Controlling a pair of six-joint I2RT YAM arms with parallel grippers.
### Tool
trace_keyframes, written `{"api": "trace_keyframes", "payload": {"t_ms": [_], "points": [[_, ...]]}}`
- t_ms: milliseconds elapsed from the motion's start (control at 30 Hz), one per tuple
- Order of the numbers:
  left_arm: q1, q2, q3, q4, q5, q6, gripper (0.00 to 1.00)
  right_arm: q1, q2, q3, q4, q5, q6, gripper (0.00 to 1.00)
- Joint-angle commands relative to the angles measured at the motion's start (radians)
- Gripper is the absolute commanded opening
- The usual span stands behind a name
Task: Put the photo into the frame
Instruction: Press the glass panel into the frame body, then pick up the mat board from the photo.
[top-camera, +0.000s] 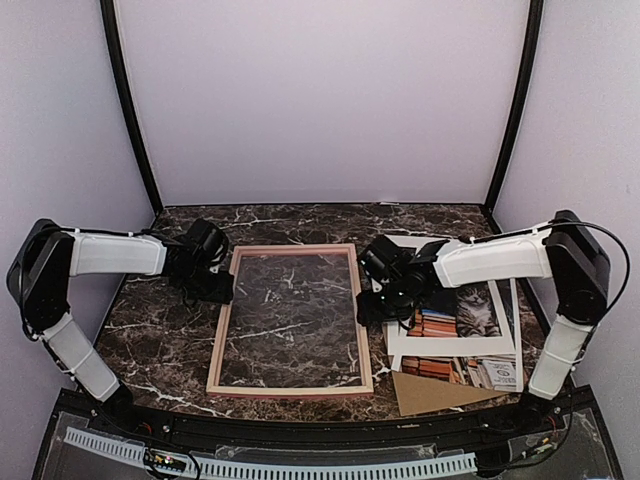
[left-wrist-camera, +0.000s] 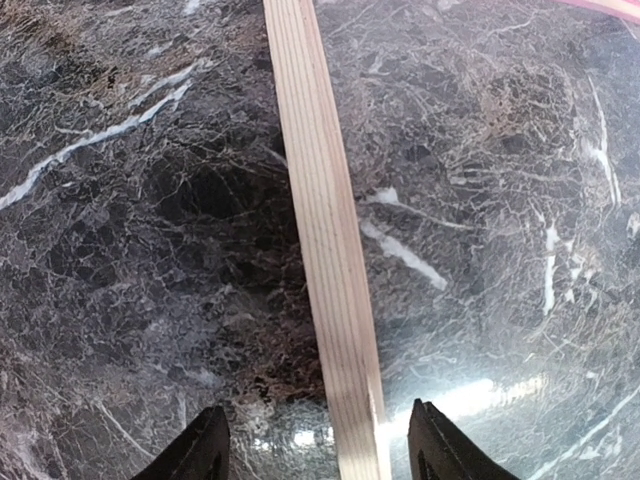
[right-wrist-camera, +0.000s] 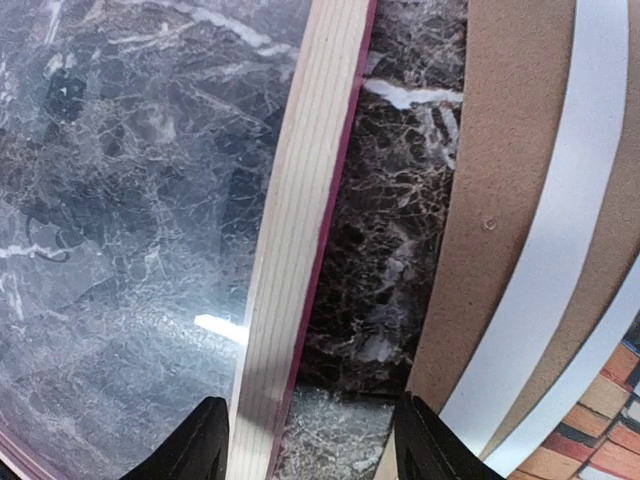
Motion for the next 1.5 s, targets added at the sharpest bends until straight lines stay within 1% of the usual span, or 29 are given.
{"api": "trace_keyframes", "payload": {"t_ms": [0,100,233,367,433,567,600,700,833,900,967,1033,1100,1267,1467], "points": [[0.01,0.023,-0.016,-0.02,-0.033,0.006,0.6,-0.008,-0.098,-0.011,-0.03,0.067,0.011,0.6],[0.028,0.041,-0.01,-0.032,-0.052,0.01,0.59,-0.047,-0.159,-0.04,-0.046,0.08,0.001,0.62],[0.069,0.058,-0.003,-0.045,-0.077,0.026,0.56,-0.135,-0.241,-0.095,-0.065,0.088,-0.019,0.64],[0.115,0.062,0.006,-0.045,-0.094,0.032,0.56,-0.276,-0.317,-0.158,-0.082,0.1,-0.051,0.66],[0.133,0.06,0.014,-0.047,-0.098,0.029,0.57,-0.352,-0.352,-0.185,-0.086,0.112,-0.076,0.69],[0.139,0.027,0.052,-0.048,-0.078,0.026,0.72,-0.525,-0.397,-0.207,-0.085,0.12,-0.137,0.74],[0.138,0.015,0.063,-0.044,-0.066,0.026,0.74,-0.564,-0.401,-0.21,-0.079,0.109,-0.15,0.75],[0.137,-0.068,0.071,-0.009,0.017,0.011,0.83,-0.671,-0.395,-0.21,-0.055,0.074,-0.184,0.77],[0.128,-0.166,0.058,0.053,0.134,-0.017,0.91,-0.79,-0.347,-0.199,-0.028,0.019,-0.217,0.79],[0.112,-0.198,0.055,0.077,0.204,-0.04,0.93,-0.839,-0.323,-0.195,-0.014,0.003,-0.231,0.79],[0.083,-0.214,0.056,0.099,0.243,-0.061,0.93,-0.901,-0.306,-0.195,0.002,-0.022,-0.24,0.79],[0.037,-0.215,0.075,0.114,0.254,-0.075,0.93,-0.95,-0.29,-0.201,0.022,-0.051,-0.246,0.78],[-0.045,-0.2,0.097,0.127,0.252,-0.083,0.93,-0.989,-0.276,-0.208,0.038,-0.074,-0.253,0.77],[-0.163,-0.103,0.158,0.195,0.295,-0.12,0.93,-1.063,-0.245,-0.243,0.092,-0.172,-0.26,0.74],[-0.298,0.033,0.261,0.231,0.304,-0.127,0.93,-1.067,-0.218,-0.279,0.134,-0.234,-0.262,0.68]]}}
